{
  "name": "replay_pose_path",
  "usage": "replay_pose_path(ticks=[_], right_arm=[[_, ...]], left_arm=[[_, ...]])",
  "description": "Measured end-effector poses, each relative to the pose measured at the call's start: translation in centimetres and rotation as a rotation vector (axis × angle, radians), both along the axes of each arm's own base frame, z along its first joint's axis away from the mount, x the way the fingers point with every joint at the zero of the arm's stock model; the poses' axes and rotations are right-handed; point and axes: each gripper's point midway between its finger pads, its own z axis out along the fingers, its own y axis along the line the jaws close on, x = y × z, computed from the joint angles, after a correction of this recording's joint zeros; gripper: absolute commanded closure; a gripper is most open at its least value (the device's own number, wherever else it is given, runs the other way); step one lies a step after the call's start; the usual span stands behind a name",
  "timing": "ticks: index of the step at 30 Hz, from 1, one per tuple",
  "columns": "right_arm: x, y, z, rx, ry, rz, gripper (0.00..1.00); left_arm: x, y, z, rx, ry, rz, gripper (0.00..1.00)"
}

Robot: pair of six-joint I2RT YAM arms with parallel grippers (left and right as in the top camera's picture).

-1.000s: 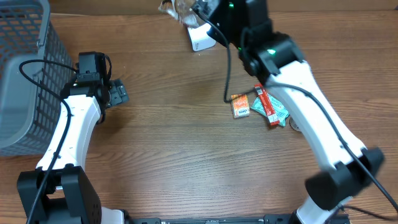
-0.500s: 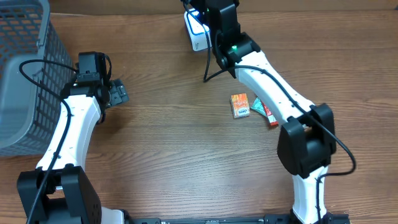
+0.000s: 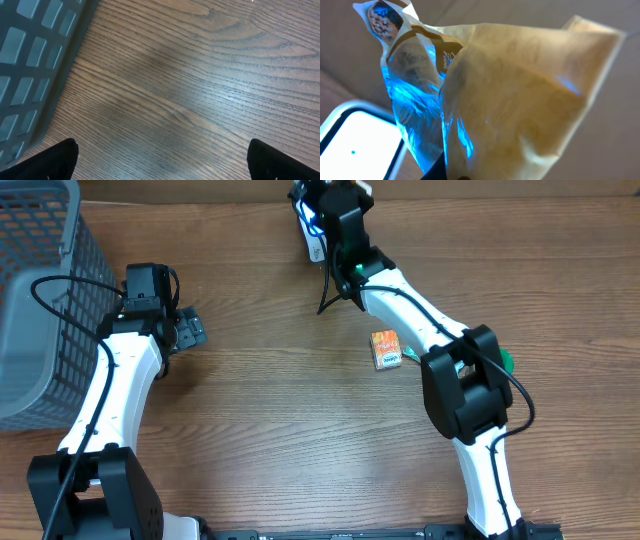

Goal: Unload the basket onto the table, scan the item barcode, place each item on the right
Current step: 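Hold the snack bag up to the white scanner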

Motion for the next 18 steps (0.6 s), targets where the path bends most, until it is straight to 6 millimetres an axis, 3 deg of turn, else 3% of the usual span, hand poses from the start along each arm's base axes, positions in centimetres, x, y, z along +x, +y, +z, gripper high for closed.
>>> replay_pose_path(ticks=[13,18], right_arm=[[-0.7,-0.3,-3.7,-0.062,0.115,-0.001,0.96],[-0.8,0.2,-3.4,-0.058,0.099,-0.001,0.96]], left_arm=[[0.0,0.0,0.0,0.000,0.000,0.000,0.00],[0.0,0.0,0.0,0.000,0.000,0.000,0.01]])
